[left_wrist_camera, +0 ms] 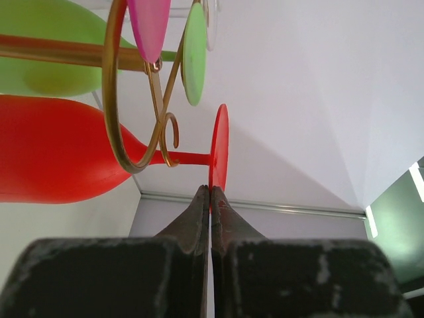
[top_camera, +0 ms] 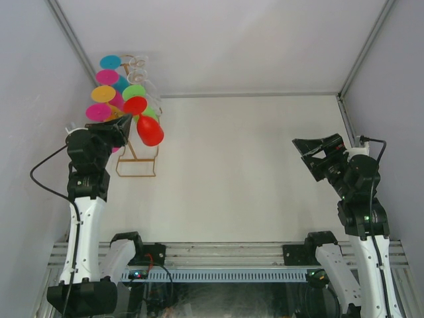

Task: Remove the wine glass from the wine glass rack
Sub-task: Pick up the wine glass from the wine rack, then place the wine glass at the center of the board.

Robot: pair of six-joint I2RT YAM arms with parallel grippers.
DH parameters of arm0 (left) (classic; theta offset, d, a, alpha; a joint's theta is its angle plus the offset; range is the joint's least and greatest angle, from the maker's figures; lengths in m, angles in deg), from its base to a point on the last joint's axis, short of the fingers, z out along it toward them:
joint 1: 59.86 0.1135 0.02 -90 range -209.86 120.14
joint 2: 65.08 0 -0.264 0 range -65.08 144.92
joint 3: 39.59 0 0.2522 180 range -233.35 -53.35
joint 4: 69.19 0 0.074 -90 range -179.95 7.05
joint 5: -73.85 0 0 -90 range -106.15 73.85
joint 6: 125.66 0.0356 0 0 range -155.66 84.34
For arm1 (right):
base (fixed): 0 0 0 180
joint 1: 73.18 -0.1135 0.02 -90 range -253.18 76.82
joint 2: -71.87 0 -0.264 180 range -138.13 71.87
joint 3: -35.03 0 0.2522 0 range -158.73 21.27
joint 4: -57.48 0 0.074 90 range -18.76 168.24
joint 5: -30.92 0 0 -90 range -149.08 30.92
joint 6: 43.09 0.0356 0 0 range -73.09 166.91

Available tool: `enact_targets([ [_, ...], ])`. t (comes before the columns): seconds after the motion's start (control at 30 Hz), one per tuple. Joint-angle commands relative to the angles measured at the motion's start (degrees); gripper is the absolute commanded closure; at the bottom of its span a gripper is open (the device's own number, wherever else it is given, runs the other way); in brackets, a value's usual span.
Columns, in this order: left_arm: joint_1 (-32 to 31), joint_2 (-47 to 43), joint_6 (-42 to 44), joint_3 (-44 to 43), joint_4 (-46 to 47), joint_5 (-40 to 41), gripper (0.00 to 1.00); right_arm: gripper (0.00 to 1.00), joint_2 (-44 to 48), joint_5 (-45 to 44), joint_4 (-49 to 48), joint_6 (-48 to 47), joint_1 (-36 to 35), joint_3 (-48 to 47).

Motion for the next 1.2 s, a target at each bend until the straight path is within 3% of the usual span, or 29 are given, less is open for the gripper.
enact_targets([
  [0.0,-1.21,-0.35,-0.21,0.81,2.62,-2.42,1.00,0.11,0.32,-0.53,-1.01,0.71,0.25,-0.15],
  [0.2,-2.71,-1.05,0.89,0.26,2.61,-2.24,1.00,0.11,0.41,1.30,-2.84,-0.79,0.30,-0.13],
  [0.37,-6.24,-0.75,7.91,-2.39,1.68,-6.15,1.00,0.10,0.27,12.60,-11.59,-5.24,0.38,0.83],
  [0.57,-20.20,-0.72,22.96,-3.87,-2.24,-6.08,1.00,0.10,-2.25,26.38,-20.97,-4.37,0.43,1.27],
  [0.77,-33.42,-1.44,31.46,0.75,3.46,-5.32,1.00,0.14,-5.64,35.37,-25.20,-2.80,-0.53,1.27],
  [1.03,-48.19,0.85,36.96,4.74,11.57,-8.68,1.00,0.26,-10.50,36.24,-21.82,-6.78,-11.33,1.19],
  [1.17,-52.36,2.32,37.88,5.35,13.80,-9.51,1.00,0.31,-13.23,35.51,-20.89,-7.26,-15.88,1.19],
])
